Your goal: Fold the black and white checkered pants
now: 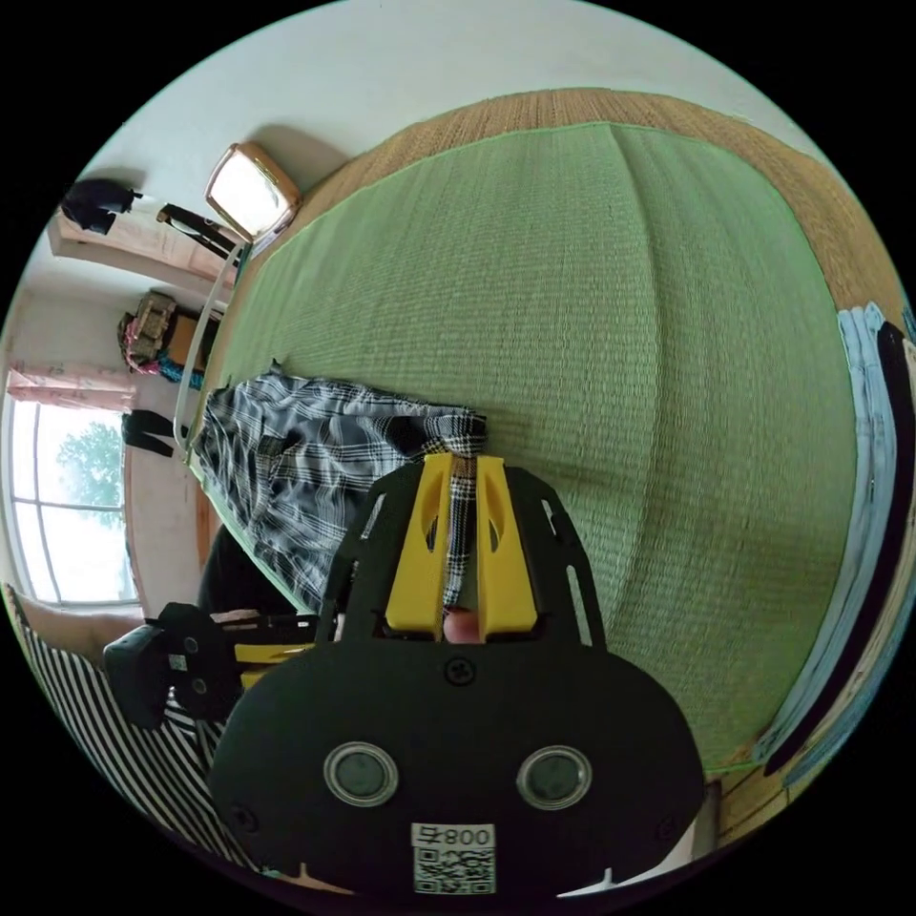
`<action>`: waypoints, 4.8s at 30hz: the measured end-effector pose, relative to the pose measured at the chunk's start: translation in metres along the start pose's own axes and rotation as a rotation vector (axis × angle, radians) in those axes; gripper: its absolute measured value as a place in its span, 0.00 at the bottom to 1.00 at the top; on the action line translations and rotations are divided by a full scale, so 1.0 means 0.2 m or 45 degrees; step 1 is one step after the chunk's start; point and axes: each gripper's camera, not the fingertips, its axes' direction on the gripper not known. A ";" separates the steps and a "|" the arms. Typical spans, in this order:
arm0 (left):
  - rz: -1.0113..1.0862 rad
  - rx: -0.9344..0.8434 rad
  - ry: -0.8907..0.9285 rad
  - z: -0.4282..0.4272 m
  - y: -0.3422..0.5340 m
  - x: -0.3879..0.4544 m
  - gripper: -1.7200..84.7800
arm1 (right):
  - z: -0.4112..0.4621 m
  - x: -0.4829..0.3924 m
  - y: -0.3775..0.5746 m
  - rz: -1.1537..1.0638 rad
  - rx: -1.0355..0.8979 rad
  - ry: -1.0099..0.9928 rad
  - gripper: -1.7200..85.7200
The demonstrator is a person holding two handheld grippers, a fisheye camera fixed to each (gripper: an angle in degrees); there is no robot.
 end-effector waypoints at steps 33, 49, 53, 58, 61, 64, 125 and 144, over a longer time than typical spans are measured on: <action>-0.798 0.957 0.395 -0.64 3.00 -1.39 0.04 | 0.06 -1.75 -0.68 -0.116 0.149 -0.463 0.03; -1.336 1.158 0.556 -0.33 4.73 -2.29 0.04 | 0.95 -2.98 -1.31 -0.243 -0.152 -0.298 0.03; -1.401 1.186 0.581 -0.28 4.99 -2.42 0.04 | 1.10 -3.19 -1.42 -0.263 -0.188 -0.266 0.03; -1.460 1.241 0.681 -0.18 5.30 -2.58 0.04 | 1.28 -3.37 -1.55 -0.253 -0.234 -0.239 0.03; -1.499 1.248 0.706 -0.13 5.45 -2.65 0.03 | 1.39 -3.47 -1.62 -0.242 -0.271 -0.231 0.03; -1.535 1.262 0.750 -0.09 5.59 -2.72 0.04 | 1.48 -3.56 -1.68 -0.236 -0.297 -0.225 0.03; -1.534 0.876 0.082 -0.49 5.65 -2.75 0.03 | 1.82 -3.82 -1.89 -0.440 -0.277 -0.313 0.02; -1.446 0.717 0.068 -0.50 5.09 -2.63 0.02 | 1.84 -3.60 -1.85 -0.468 -0.333 -0.245 0.02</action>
